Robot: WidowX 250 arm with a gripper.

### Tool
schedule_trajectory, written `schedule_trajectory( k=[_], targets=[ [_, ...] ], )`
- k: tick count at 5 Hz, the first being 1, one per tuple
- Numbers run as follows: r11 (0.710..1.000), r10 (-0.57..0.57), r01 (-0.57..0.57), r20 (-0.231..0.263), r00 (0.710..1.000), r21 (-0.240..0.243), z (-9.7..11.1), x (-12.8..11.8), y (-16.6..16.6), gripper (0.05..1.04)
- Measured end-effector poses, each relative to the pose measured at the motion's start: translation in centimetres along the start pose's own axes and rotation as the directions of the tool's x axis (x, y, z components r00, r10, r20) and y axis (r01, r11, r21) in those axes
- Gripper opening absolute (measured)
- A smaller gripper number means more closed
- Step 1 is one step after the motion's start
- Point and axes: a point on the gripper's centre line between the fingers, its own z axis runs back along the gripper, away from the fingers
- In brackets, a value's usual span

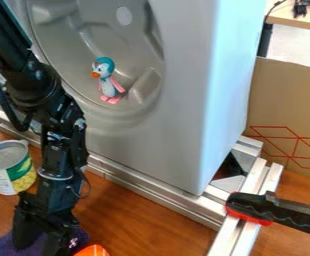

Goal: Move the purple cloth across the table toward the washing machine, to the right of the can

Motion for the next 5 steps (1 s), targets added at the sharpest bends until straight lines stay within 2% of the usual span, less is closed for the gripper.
schedule_trajectory(
  k=[1, 2, 3, 4, 5],
  targets=[
    [0.999, -0.019, 0.016, 0.045, 0.999, 0.049, 1.3, 2.0, 0.7, 1.000],
    [0.986, -0.084, 0.066, 0.117, 0.990, 0.153, 3.2, 4.7, 0.8, 1.000],
    [0.981, -0.091, 0.051, 0.213, 0.973, 0.186, 4.3, 6.3, 1.0, 1.000],
    [0.982, -0.086, 0.041, 0.249, 0.965, 0.182, 4.7, 6.8, 1.0, 1.000],
    [0.991, 0.011, -0.050, 0.300, 0.954, 0.122, 5.0, 6.9, 1.2, 1.000]
  ],
)
